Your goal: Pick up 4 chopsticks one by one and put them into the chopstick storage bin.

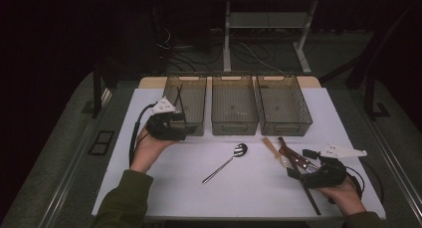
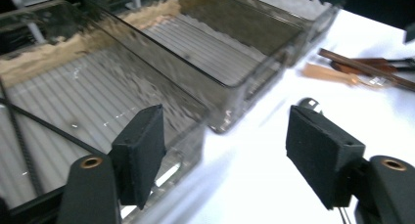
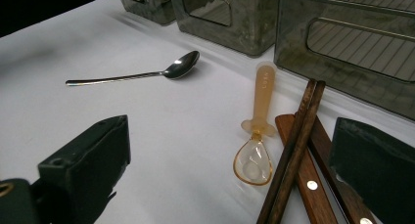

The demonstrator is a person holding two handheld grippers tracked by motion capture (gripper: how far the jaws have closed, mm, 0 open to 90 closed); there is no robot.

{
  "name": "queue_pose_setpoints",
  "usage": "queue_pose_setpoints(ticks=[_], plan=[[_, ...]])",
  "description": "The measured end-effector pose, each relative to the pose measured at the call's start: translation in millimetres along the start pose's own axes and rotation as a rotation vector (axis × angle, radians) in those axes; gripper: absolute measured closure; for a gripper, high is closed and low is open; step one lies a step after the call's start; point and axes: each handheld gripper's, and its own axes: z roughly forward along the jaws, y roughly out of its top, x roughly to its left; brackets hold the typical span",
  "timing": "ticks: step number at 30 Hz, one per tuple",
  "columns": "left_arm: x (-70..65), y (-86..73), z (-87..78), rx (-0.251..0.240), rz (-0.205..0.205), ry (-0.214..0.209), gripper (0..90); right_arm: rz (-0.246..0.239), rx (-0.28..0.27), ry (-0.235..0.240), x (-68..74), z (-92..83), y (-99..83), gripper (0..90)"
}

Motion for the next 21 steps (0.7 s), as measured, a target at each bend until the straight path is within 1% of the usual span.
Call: queue_pose_setpoints(ticks=[5,7,10,11,13,14,15,17,20,21], plan=[[-13.6,-15.7,-1.8,-0.007,0.019,-0.012,22.7,0.004,0.018,-0.01,0.0,-0.8,1.0,2.1],[-18.9,-23.3,-2.9,-0.012,0.02,-0.018,20.3,0.006,0.028,-0.012,-0.5,-0.3,1.0,2.1],[-26.6,-36.0,-5.3,-0.021,0.019,-0.014,16.1,0.008,0.042,-0.018,-0.7,0.3,0.8,2.1],[-29.0,-40.2,-5.8,-0.025,0.019,-0.021,15.0,0.005,0.045,-0.018,-0.7,0.3,0.8,2.1],[-34.0,-47.7,-6.5,-0.017,0.028,-0.036,13.2,0.004,0.049,-0.022,-0.5,-0.2,0.9,2.1],[-36.2,-51.3,-7.2,-0.014,0.033,-0.034,12.2,0.005,0.05,-0.024,-0.6,-0.4,1.0,2.1],[-37.7,-54.6,-7.8,-0.015,0.037,-0.032,10.7,0.008,0.051,-0.027,-0.7,-0.4,1.0,2.1],[-39.7,-60.2,-9.2,-0.011,0.031,-0.04,8.3,0.009,0.054,-0.028,-1.1,-0.3,1.2,2.1],[-42.5,-67.2,-10.3,-0.013,0.023,-0.055,7.2,0.01,0.056,-0.031,-1.4,-0.4,1.3,2.2],[-43.2,-68.9,-10.5,-0.004,0.03,-0.059,6.2,0.012,0.058,-0.034,-1.6,-0.4,1.3,2.2]])
